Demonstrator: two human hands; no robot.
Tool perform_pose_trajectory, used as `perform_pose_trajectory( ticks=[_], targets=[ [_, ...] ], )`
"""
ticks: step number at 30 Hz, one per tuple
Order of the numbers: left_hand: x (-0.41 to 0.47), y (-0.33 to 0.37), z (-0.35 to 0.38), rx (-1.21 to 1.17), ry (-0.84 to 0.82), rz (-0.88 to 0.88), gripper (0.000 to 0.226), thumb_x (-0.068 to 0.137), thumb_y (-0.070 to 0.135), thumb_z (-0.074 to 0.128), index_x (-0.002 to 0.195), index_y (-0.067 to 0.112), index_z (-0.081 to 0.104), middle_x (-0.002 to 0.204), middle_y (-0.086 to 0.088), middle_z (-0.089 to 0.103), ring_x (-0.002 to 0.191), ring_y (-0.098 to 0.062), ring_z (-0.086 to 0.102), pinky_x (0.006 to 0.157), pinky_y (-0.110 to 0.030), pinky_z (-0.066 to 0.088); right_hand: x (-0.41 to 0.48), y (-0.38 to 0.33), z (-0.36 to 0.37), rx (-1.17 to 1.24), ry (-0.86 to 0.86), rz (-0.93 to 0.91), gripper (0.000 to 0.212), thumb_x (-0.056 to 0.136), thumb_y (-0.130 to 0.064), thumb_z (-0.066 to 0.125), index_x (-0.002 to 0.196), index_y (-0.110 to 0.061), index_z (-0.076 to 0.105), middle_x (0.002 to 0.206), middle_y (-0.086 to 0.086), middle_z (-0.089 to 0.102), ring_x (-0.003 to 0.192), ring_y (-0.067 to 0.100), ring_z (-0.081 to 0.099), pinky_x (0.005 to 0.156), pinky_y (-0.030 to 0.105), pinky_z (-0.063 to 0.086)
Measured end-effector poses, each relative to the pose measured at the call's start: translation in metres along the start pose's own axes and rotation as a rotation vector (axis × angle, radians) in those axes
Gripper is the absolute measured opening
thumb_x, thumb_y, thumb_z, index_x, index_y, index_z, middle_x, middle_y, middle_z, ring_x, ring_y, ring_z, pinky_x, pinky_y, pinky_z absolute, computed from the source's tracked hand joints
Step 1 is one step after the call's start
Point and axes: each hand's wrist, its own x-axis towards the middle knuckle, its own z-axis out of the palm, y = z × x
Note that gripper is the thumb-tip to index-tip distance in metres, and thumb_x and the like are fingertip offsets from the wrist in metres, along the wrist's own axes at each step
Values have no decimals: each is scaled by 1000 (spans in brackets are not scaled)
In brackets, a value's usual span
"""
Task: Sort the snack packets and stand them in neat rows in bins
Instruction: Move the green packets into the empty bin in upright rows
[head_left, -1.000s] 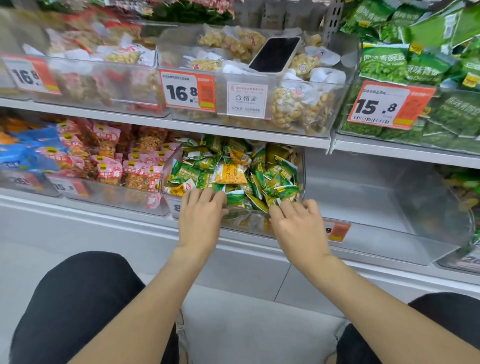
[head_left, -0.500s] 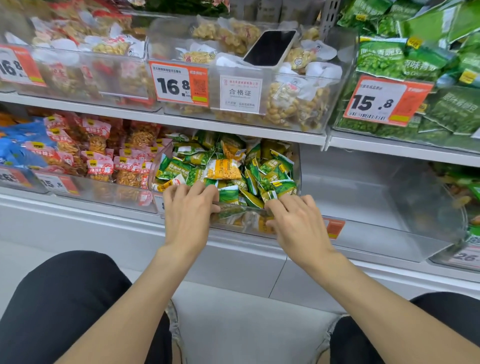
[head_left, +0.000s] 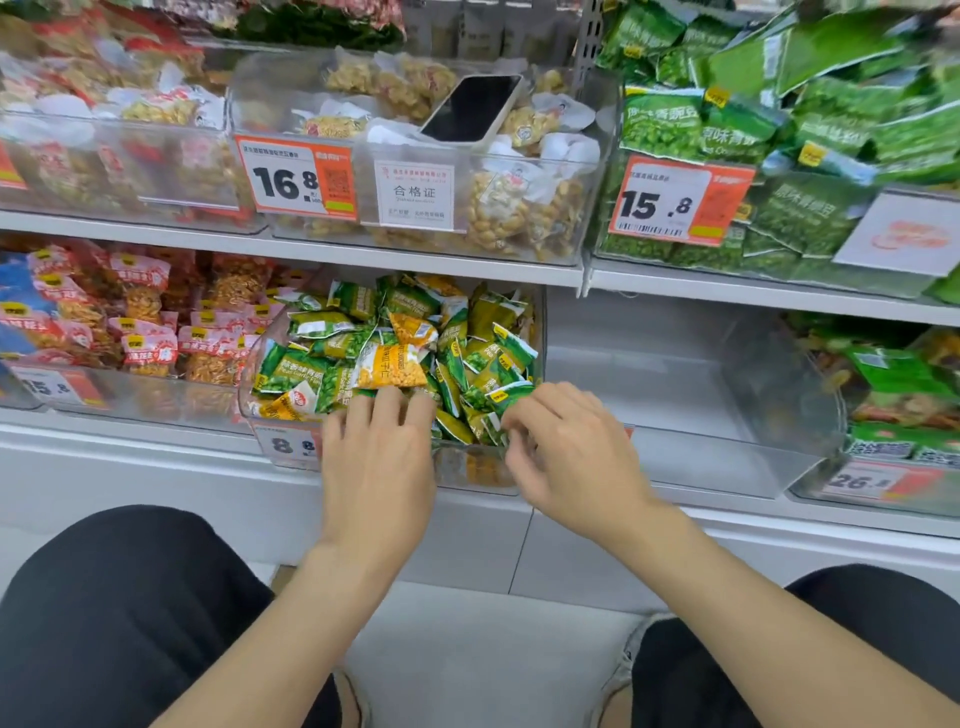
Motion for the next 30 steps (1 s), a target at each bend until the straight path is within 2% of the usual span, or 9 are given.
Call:
perform_pose_trajectory(
  ticks=[2,5,7,10,16,18,23,26,30],
  targets=[
    [-6,27,-6,-109,32,159,25,77,8,66,100,18,62,97,-4,57,90,-33,53,78,-43,41,-3,18,-22,4,-7,144,9,89,-19,62,95,-20,68,85,-4,64,82,23,61,72,41,50],
    [-4,63,-2,-189,8,333,17,82,16,63,99,17,59,98,-4,56,89,-32,52,77,-43,43,-18,68,-48,-121,-270,407,23,92,-19,62,114,-24,70,102,-1,70,100,25,65,88,41,52],
    [6,80,3,-209,-26,355,21,82,17,66,102,17,60,103,-4,57,93,-32,52,79,-43,45,-30,95,-50,-174,-413,477,35,94,-18,62,128,-24,65,116,2,69,111,27,63,93,41,51],
    [20,93,14,-199,-104,329,33,81,14,70,112,18,61,114,-4,55,99,-30,51,78,-39,45,-41,105,-37,-139,-490,461,44,93,-7,57,133,-26,61,121,4,67,111,31,64,89,44,55],
    [19,91,19,-218,-187,226,62,68,-6,78,121,17,54,113,-5,47,84,-27,55,56,-32,31,-37,117,-24,-150,-484,424,60,80,13,52,125,-25,61,116,2,69,105,31,67,78,42,56],
    [17,85,16,-201,-186,147,56,72,-2,78,119,18,55,108,-4,53,81,-29,58,54,-31,27,-37,118,-26,-173,-485,407,62,77,14,52,125,-26,59,116,1,67,104,32,67,77,42,56],
    [18,79,6,-96,-262,22,11,95,21,66,106,21,63,101,1,62,89,-29,65,56,-34,37,-43,111,-37,-219,-404,410,62,75,12,53,124,-26,60,115,-1,65,103,33,65,70,36,43],
    [14,82,9,-69,-286,49,13,93,16,70,102,25,70,100,2,59,88,-27,65,52,-33,35,-52,101,-41,-210,-447,389,63,77,10,53,127,-27,58,119,-2,66,108,29,66,75,35,46],
    [10,86,14,-87,-266,52,19,86,10,75,93,27,71,92,4,59,83,-27,64,48,-31,29,-62,98,-45,-199,-474,402,57,80,6,54,125,-28,58,114,-4,64,106,26,66,71,33,41]
  ],
)
